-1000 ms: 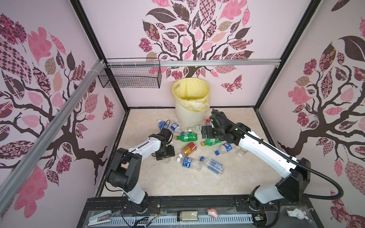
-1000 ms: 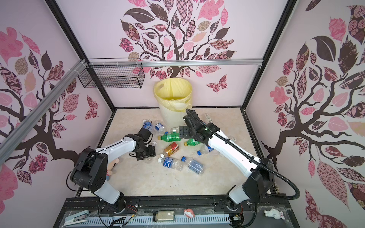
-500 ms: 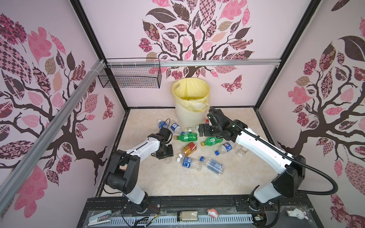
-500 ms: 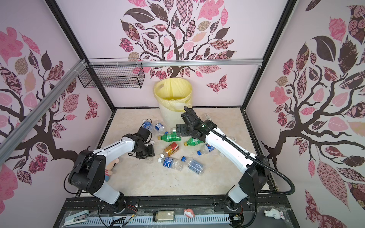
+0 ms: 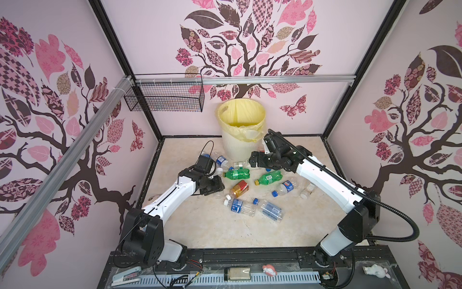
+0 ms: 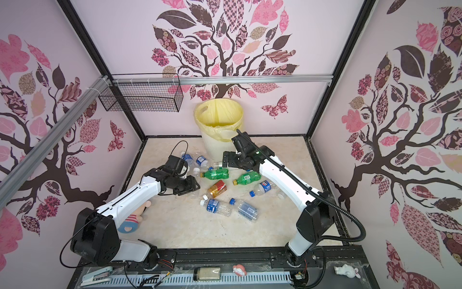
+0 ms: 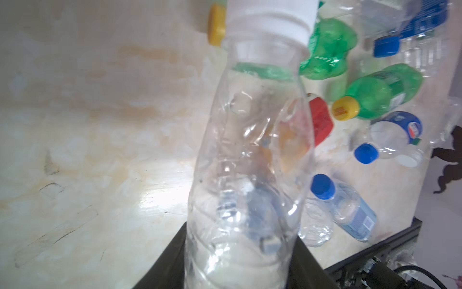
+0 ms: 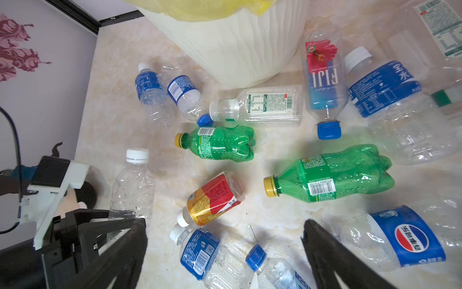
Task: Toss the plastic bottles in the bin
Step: 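Lift the white-cap bottle with left gripper while right gripper grasps its cap end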
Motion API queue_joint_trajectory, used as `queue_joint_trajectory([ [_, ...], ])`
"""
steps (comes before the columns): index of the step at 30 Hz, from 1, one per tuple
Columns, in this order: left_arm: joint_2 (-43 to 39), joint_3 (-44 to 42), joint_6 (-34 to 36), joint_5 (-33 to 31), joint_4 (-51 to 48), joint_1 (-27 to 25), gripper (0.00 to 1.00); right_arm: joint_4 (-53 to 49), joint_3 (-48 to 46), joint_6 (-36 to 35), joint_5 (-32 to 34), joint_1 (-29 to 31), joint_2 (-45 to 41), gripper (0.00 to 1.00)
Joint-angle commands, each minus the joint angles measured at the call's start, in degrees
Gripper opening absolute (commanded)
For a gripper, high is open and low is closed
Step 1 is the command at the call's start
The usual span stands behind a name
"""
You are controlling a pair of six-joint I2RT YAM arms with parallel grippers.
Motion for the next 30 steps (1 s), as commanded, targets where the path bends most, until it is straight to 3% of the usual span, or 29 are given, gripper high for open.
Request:
queue_joint_trajectory([
  [1,-1.9,3.7,-1.1,3.1,3.6,-3.3,0.52,0.8,1.8,2.3,-5.4,-0.3,0.9,1.00],
  [6,-3.1,5.0,-3.7,4.9,8.7,-7.2,0.52,4.0,-1.0,6.1,-11.2,-1.7,-0.5,0.99],
  [18,-1.0,9.5,-3.5,7.4,10.9,-13.5,0.52,8.1,-2.7,8.1,-16.6,-2.1,-2.1,0.95],
  [30,-1.7,10.2,-3.3,7.7,10.7,-14.3,0.53,10.7,-3.6,9.4,-18.5,-2.7,-1.7,0.65],
])
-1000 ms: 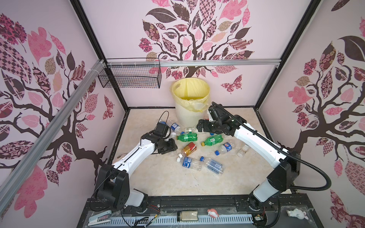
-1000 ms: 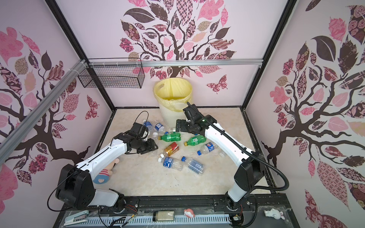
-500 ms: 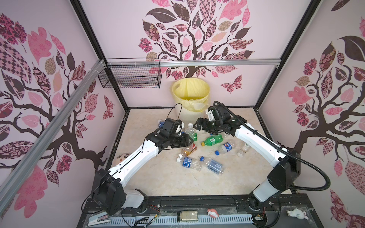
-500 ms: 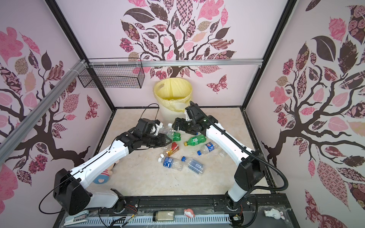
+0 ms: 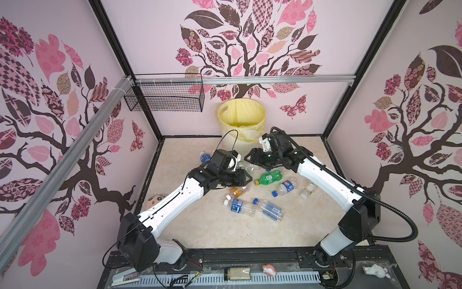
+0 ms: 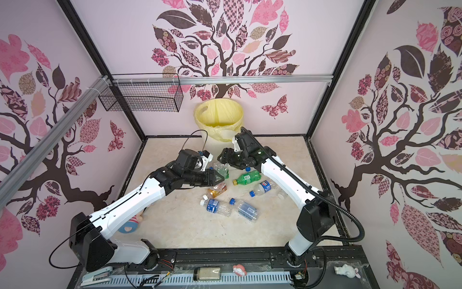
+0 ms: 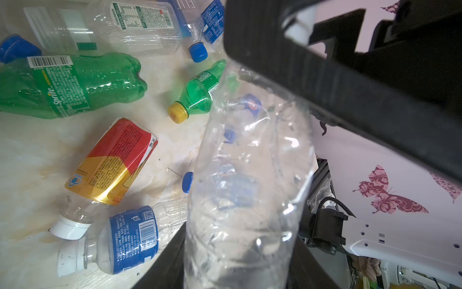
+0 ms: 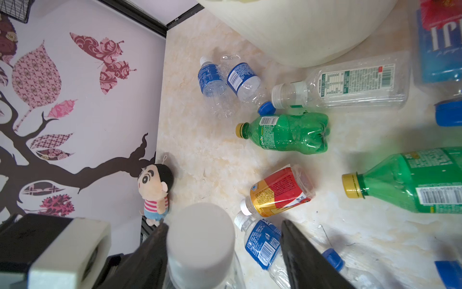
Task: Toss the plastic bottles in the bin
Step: 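Lift the white-cap bottle with left gripper while right gripper grasps its cap end, then raise the bottle with right gripper toward the bin while left gripper releases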
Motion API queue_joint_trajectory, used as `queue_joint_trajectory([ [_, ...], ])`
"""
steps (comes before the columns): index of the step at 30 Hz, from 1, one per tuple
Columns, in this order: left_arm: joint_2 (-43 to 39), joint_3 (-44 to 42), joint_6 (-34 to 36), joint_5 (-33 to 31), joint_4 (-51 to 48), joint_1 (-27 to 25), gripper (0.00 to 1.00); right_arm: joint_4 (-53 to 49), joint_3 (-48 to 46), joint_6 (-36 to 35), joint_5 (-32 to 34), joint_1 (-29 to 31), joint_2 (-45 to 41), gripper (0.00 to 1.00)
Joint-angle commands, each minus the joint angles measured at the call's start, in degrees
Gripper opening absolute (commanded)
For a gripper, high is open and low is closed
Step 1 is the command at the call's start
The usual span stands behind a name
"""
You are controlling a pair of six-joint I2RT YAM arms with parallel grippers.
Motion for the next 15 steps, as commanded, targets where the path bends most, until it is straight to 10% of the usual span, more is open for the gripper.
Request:
queue_joint_trajectory([
  [1,-0.2,2.2,-0.1,0.6,0.8,-0.2,0.53,1.4,-0.8,0.8,-1.6,-0.3,-1.5,0.62],
  [15,0.5,3.0,0.0,0.2,-0.1,-0.4,0.62,2.6,-0.6,0.0,-0.1,-0.6,-2.2,0.19],
])
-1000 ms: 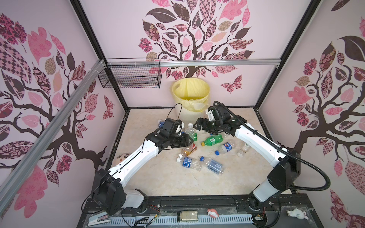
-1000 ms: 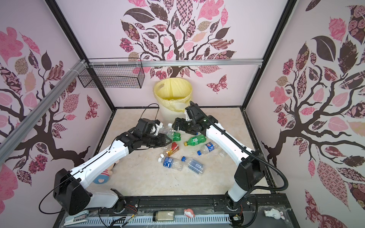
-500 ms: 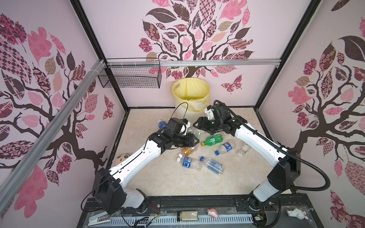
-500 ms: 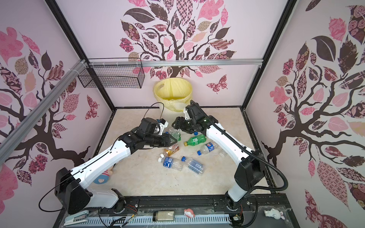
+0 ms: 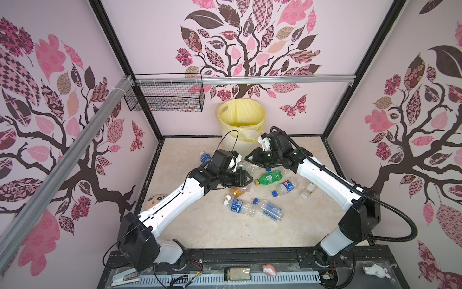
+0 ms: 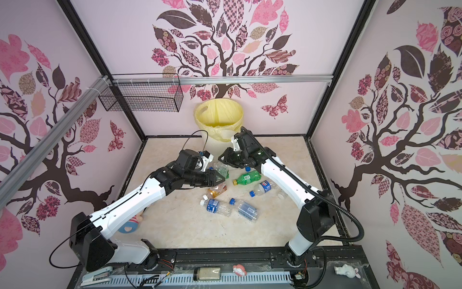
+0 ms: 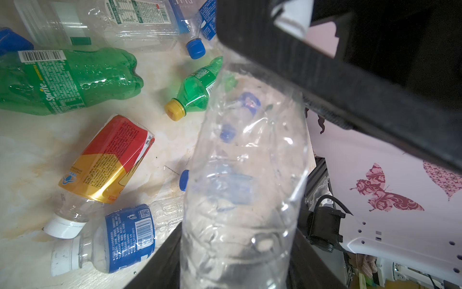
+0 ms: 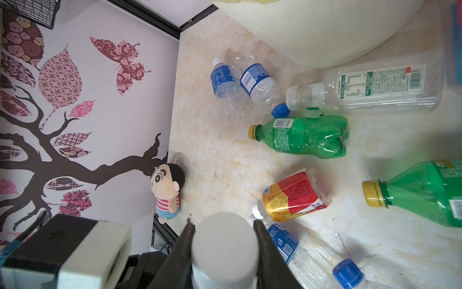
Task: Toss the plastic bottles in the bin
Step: 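Raise the bottle with right gripper toward the bin while left gripper releases, then swing right gripper over the bin and open it to drop the bottle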
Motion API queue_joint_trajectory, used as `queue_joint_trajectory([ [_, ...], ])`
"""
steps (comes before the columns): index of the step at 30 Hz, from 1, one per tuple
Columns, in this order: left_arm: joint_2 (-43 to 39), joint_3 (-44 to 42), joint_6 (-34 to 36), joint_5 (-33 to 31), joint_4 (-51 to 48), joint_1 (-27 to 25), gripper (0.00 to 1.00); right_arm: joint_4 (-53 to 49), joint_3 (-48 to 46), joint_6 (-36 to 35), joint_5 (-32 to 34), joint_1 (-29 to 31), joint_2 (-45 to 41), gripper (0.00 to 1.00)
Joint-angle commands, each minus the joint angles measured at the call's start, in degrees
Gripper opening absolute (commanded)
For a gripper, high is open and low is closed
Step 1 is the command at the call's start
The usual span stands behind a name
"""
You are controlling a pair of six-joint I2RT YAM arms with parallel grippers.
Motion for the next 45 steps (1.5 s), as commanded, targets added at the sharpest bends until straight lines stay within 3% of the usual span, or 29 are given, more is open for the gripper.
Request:
queue_joint_trajectory([
  [1,0.2,3.0,0.3,-0.6,-0.1,-0.1,0.64,-0.9,1.2,-1.6,2.3,-0.4,-2.2,0.18],
  [11,0.1,9.5,1.6,-4.7,-5.0,-0.1,0.81,-5.4,11.4,-8.4,10.7,-2.8,-1.2,0.17],
  [19,2.4,22.2,5.6,-9.9,-14.7,-0.1,0.97,-1.1,20.0,-15.6,21.9,-3.4,-0.6,0.17],
  [33,11.1,47.6,10.2,-22.7,-22.2,-0.1,0.97,23.5,34.0,-26.2,36.8,-3.7,5.6,0.21],
  [40,14.7,56.7,12.9,-26.2,-23.1,-0.1,0.97,24.6,53.1,-30.0,39.1,-3.7,16.0,0.24],
  [45,15.1,57.9,12.6,-27.5,-23.5,0.0,0.97,23.4,56.9,-27.4,37.9,-3.7,23.6,0.28],
])
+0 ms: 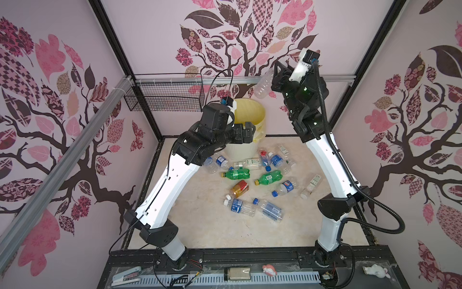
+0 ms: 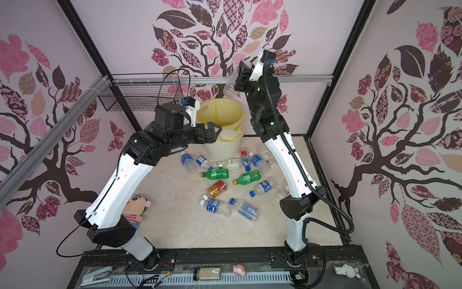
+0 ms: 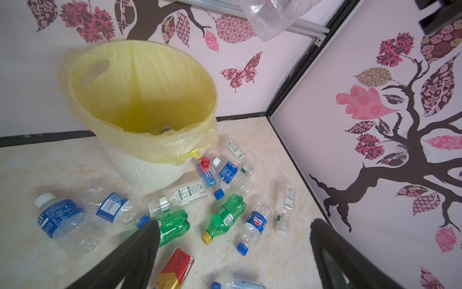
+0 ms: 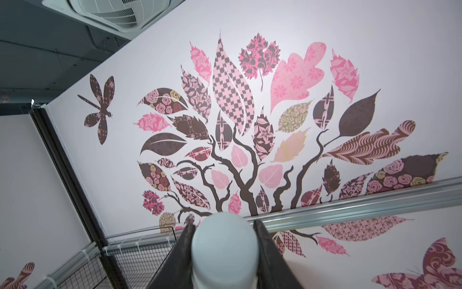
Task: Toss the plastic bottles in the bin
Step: 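Swing right gripper over the bin and open it to drop the bottle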
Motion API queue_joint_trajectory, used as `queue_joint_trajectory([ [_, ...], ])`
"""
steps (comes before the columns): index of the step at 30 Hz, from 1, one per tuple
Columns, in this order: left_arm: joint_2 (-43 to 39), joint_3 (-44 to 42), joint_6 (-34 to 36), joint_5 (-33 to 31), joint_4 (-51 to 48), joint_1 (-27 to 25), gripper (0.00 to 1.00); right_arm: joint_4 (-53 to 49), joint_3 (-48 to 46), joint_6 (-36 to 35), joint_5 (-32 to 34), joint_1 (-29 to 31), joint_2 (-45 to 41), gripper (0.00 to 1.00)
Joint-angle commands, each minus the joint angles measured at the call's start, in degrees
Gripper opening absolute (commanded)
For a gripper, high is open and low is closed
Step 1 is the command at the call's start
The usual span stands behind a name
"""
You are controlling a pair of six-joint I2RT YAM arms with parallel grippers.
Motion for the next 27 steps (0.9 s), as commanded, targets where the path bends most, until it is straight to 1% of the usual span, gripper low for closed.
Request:
queue_joint_trajectory([
  [1,0.7,1.6,0.9,-2.3,-1.2,0.0,0.97,-1.1,1.0,1.9,-0.1,-0.2,7.1,0.29],
  [3,0.3,0.4,0.4,-2.8,-1.4,0.1,0.97,-3.3,1.1,5.5,-0.1,-0.3,11.5,0.31],
  [4,0.1,-0.3,0.0,-2.7,-1.4,0.2,0.97,-4.8,2.6,6.2,-0.1,-0.2,13.5,0.35],
  [6,-0.6,-1.9,-0.6,-2.3,-1.4,0.4,0.97,-8.8,9.7,6.3,-1.0,-0.3,19.2,0.50],
  [8,-1.3,-3.4,-0.7,-2.3,-1.4,0.6,0.97,-10.7,16.6,5.5,-1.6,-0.3,22.9,0.66],
  [9,-1.7,-4.3,-0.7,-2.4,-1.2,0.8,0.97,-10.5,17.5,5.2,-1.7,-0.3,23.1,0.70],
  [10,-2.1,-4.9,-0.7,-2.4,-1.1,1.1,0.97,-10.0,16.5,5.0,-1.8,-0.3,22.5,0.72],
  [12,-2.5,-6.0,-1.3,-2.2,-1.1,2.0,0.97,-6.9,10.9,5.0,-1.7,-0.4,19.3,0.76],
  [14,-2.6,-6.7,-1.9,-1.9,-1.1,3.0,0.97,-4.8,6.6,5.0,-1.8,-0.6,16.7,0.78],
  [16,-2.9,-7.4,-2.4,-1.9,-1.2,3.6,0.97,-5.8,6.7,5.3,-2.0,-0.9,16.1,0.81],
  [20,-3.2,-9.2,-3.4,-2.2,-0.4,4.0,0.97,-9.0,6.2,5.8,-1.9,-1.7,14.5,0.91],
  [23,-3.2,-10.6,-4.3,-1.9,0.4,4.0,0.97,-10.9,4.2,5.5,-1.5,-2.0,12.3,0.99],
  [27,-4.0,-12.7,-6.4,-0.6,1.3,4.0,0.97,-15.5,1.5,5.8,0.7,-2.4,9.2,0.99],
])
